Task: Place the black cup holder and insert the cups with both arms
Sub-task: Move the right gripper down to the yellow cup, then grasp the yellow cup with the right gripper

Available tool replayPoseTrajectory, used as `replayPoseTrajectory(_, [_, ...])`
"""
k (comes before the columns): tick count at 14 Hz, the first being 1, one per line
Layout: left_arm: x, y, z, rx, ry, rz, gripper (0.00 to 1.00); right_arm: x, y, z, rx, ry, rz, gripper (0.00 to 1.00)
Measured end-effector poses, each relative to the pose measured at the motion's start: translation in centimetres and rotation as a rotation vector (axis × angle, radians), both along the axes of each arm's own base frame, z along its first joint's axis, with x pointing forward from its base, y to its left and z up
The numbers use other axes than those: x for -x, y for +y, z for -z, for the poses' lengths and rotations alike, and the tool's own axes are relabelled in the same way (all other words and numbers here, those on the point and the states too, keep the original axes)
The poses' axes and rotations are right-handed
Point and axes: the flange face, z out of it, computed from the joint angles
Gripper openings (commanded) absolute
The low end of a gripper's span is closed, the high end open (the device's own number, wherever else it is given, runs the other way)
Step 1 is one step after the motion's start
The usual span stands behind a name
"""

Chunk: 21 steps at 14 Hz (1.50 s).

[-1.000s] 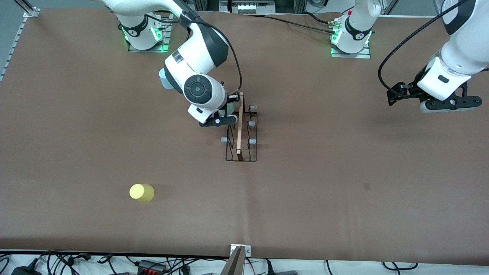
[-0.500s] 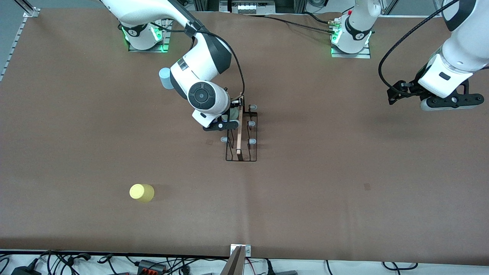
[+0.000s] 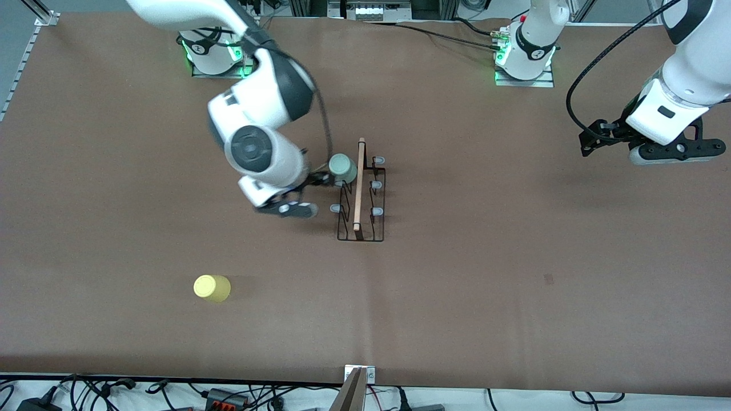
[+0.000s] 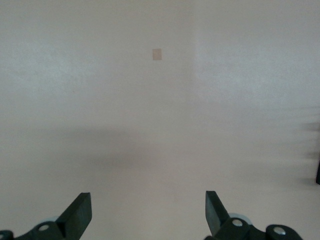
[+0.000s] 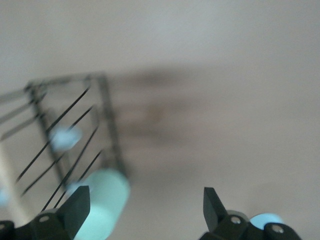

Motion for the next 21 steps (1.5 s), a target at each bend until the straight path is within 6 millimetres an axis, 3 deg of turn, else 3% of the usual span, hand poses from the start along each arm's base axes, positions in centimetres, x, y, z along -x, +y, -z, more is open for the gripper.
replayPoseTrajectory(4, [0.0,0.0,0.0,0.0,-0.001,0.001,1.0,-6.6,-12.4,1.7,0.047,-0.085,0.141,1.0])
replayPoseTrajectory(8, [-0.1,0.1,0.2,0.0,0.003,-0.001,1.0,-11.1,-19.9,5.1,0.012,-0.178,0.047,1.0])
replayPoseTrajectory(10, [-0.1,0.1,0.2,0.0,0.003,-0.002,1.0,-12.3,-23.0,7.5,0.001,-0.202,-0.03,1.0])
replayPoseTrajectory(12, [-0.1,0.1,0.2,0.0,0.003,-0.002,1.0,-13.1,-24.0,9.5,-0.007,-0.235,-0.067,1.0])
replayPoseTrajectory(14, [-0.2,0.1,0.1,0.001,0.002,-0.002,1.0,-13.7,-23.4,10.9,-0.017,-0.271,-0.096,1.0])
replayPoseTrajectory(21, [-0.2,0.3,0.1,0.001,0.001,-0.006,1.0,-14.6,-22.5,13.2,-0.026,-0.297,-0.188,1.0])
